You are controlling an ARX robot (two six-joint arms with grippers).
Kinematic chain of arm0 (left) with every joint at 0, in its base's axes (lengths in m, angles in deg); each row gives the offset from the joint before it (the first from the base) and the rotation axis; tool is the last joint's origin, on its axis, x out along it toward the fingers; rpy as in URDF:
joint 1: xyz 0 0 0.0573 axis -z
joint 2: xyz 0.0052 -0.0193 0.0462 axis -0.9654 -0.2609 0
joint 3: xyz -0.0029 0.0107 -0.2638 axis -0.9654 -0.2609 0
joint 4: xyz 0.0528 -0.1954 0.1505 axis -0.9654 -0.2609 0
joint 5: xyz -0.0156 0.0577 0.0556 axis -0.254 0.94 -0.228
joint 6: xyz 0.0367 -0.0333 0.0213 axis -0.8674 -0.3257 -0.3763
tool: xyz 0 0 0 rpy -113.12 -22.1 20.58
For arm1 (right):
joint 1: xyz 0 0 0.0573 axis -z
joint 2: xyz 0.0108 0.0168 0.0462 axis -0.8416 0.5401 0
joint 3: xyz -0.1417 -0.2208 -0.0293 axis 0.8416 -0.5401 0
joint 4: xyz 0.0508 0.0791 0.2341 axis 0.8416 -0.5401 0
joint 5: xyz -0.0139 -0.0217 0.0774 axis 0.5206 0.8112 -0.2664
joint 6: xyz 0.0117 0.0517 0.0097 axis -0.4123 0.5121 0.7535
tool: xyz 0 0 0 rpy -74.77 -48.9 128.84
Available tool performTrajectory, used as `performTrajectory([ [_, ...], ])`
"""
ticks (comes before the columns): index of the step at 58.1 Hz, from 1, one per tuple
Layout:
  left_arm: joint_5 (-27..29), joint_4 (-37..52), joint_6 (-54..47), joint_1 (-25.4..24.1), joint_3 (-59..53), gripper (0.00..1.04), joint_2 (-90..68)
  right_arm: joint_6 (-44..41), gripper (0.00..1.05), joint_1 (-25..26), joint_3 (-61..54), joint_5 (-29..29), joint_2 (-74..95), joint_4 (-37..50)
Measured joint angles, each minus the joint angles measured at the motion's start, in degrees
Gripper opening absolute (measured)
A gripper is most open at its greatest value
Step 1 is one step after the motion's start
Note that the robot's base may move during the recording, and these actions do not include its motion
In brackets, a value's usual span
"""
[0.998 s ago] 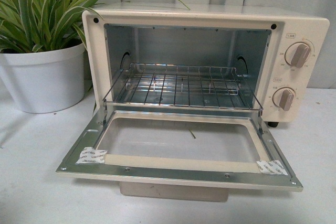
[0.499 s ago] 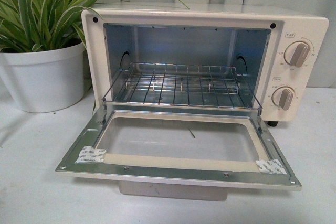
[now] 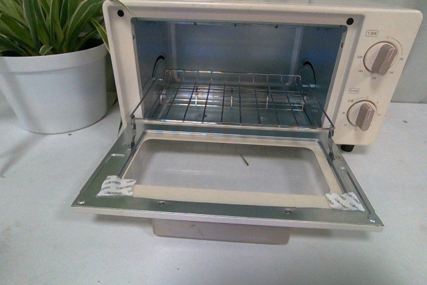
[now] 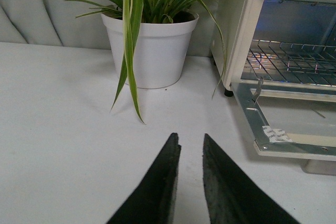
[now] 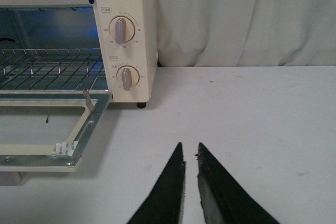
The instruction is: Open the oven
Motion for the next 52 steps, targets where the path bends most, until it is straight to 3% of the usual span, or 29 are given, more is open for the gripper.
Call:
performTrajectory([
  [12, 0.0, 0.0, 0.0, 0.0, 0.0, 0.58, 0.0, 0.0, 0.53, 0.0, 0.0, 0.0, 0.0, 0.0],
  [26, 0.0, 0.0, -0.04, 0.0, 0.0, 1.0, 0.0, 0.0, 0.94, 0.0, 0.0, 0.0, 0.0, 0.0],
  [28, 0.0, 0.0, -0.11, 0.0, 0.0, 1.0, 0.0, 0.04, 0.97, 0.0, 0.0, 0.0, 0.02, 0.0],
  [52, 0.0, 0.0, -0.11, 0.0, 0.0, 0.98, 0.0, 0.02, 0.95, 0.0, 0.0, 0.0, 0.0, 0.0],
])
